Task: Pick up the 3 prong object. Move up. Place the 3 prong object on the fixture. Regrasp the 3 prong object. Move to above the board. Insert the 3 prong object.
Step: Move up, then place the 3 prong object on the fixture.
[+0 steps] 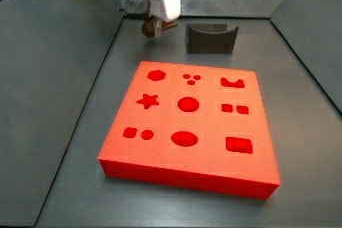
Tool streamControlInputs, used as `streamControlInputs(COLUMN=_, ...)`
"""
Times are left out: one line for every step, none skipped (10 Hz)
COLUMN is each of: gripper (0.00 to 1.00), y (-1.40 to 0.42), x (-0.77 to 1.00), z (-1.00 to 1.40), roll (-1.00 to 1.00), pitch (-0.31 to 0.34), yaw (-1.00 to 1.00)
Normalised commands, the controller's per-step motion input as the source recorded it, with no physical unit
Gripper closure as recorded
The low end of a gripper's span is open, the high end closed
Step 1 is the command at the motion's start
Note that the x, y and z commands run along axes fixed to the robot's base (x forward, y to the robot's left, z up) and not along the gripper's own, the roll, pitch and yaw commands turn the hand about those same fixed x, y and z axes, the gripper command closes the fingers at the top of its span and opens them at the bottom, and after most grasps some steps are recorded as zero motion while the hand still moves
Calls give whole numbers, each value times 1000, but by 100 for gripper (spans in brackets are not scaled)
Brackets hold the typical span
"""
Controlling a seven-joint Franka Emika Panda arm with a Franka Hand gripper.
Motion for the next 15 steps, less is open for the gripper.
streamControlInputs(gripper=100, y=-17, x=-4, z=444, roll=-16, pitch=55, yaw=20)
streamControlInputs(gripper=100, y=-16, x=-9, z=345, roll=-16, pitch=54, yaw=19)
streamControlInputs(gripper=100, y=0, x=0, z=1000, roll=0, pitch=0, yaw=0)
streamControlInputs(gripper=100, y=4, x=-2, z=1000, roll=2, pitch=-5, yaw=-1)
streamControlInputs(gripper=100, y=2, x=-10, z=1000, roll=-1, pitch=10, yaw=-2)
streamControlInputs(gripper=100, y=2, x=-13, z=1000, roll=-4, pitch=22, yaw=-3)
streamControlInputs(gripper=100, y=2, x=-15, z=1000, roll=-5, pitch=29, yaw=-4)
streamControlInputs(gripper=100, y=2, x=-16, z=1000, roll=-6, pitch=35, yaw=-5)
streamControlInputs(gripper=100, y=1, x=-21, z=1000, roll=-8, pitch=38, yaw=-7)
streamControlInputs(gripper=100, y=1, x=-23, z=1000, roll=-8, pitch=39, yaw=-8)
streamControlInputs(gripper=100, y=1, x=-20, z=849, roll=-10, pitch=44, yaw=-9)
streamControlInputs(gripper=100, y=1, x=-17, z=738, roll=-11, pitch=48, yaw=-10)
streamControlInputs(gripper=100, y=2, x=-4, z=460, roll=-14, pitch=61, yaw=-13)
streamControlInputs(gripper=100, y=3, x=3, z=348, roll=-15, pitch=67, yaw=-13)
streamControlInputs(gripper=100, y=-420, x=1000, z=-83, roll=59, pitch=-39, yaw=1000)
